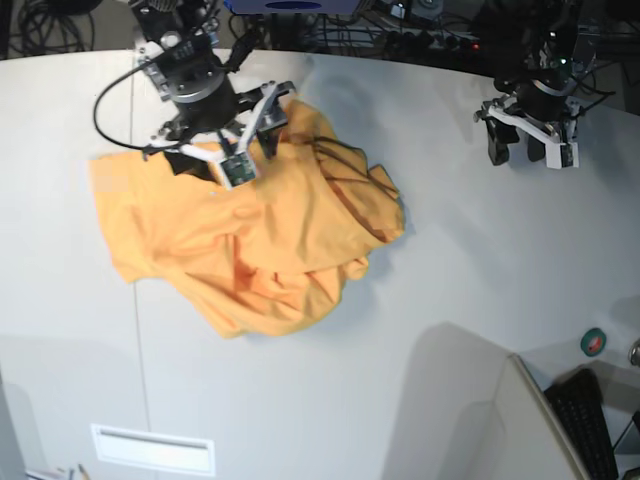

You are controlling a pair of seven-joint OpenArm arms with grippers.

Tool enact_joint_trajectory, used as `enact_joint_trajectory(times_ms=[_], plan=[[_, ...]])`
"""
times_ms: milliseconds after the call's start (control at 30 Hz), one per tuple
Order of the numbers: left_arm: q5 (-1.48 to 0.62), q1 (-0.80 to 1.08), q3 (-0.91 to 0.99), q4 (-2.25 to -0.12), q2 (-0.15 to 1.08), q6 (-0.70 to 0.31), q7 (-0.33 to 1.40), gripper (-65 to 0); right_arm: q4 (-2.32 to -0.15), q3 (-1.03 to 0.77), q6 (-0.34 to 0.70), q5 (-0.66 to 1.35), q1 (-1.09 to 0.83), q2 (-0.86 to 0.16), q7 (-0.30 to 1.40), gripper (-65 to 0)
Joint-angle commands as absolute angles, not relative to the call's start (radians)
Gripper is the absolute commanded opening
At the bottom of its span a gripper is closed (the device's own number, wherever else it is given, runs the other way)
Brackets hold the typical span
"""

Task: Layout the t-shirt on the table in an organized manner, then fold the t-shirt properly
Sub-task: 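Drag the pinched fabric with the right gripper to spread the shirt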

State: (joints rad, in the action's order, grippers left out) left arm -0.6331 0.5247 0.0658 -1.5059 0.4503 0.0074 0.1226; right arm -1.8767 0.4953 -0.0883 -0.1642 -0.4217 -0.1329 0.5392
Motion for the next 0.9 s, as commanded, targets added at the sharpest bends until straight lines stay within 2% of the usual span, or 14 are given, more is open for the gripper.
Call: enact_joint_trajectory(times_ms=[0, 100, 233, 300, 433, 700, 867], plan=[[-0.631, 0.527, 0.073, -1.521, 0.464, 0.004, 0.104, -26.3, -1.857, 0.536, -0.085, -0.208, -0.404, -0.119, 0.512, -22.7], [-0.631, 0.529, 0.073, -1.521, 0.466, 0.004, 0.105, -25.5, -1.736, 0.595, -0.085, -0.295, -0.34, -0.081, 0.512, -22.5], [-0.631, 0.536, 0.073, -1.521, 0.467, 0.004, 0.105, -11.4, -1.639, 0.596, -0.085, -0.375, -0.32, -0.033, 0.509, -22.7], [-0.631, 0.536, 0.073, -1.517, 0.467, 0.004, 0.105, -8.1, -1.629, 0.596, -0.085, -0.386, -0.32, -0.028, 0.499, -22.7], [-0.631, 0.536, 0.073, -1.514, 0.466, 0.004, 0.105, -8.1, -1.592, 0.59, -0.085, -0.386, -0.318, -0.028, 0.441, -26.4], [-0.631, 0.529, 0.073, -1.515, 0.466, 0.004, 0.105, -8.1, -1.547, 0.596, -0.085, -0.384, -0.326, -0.015, 0.433, -27.6], [-0.631, 0.529, 0.073, -1.512, 0.466, 0.004, 0.105, -8.1, -1.603, 0.598, -0.079, -0.384, -0.355, -0.015, 0.433, -35.1]])
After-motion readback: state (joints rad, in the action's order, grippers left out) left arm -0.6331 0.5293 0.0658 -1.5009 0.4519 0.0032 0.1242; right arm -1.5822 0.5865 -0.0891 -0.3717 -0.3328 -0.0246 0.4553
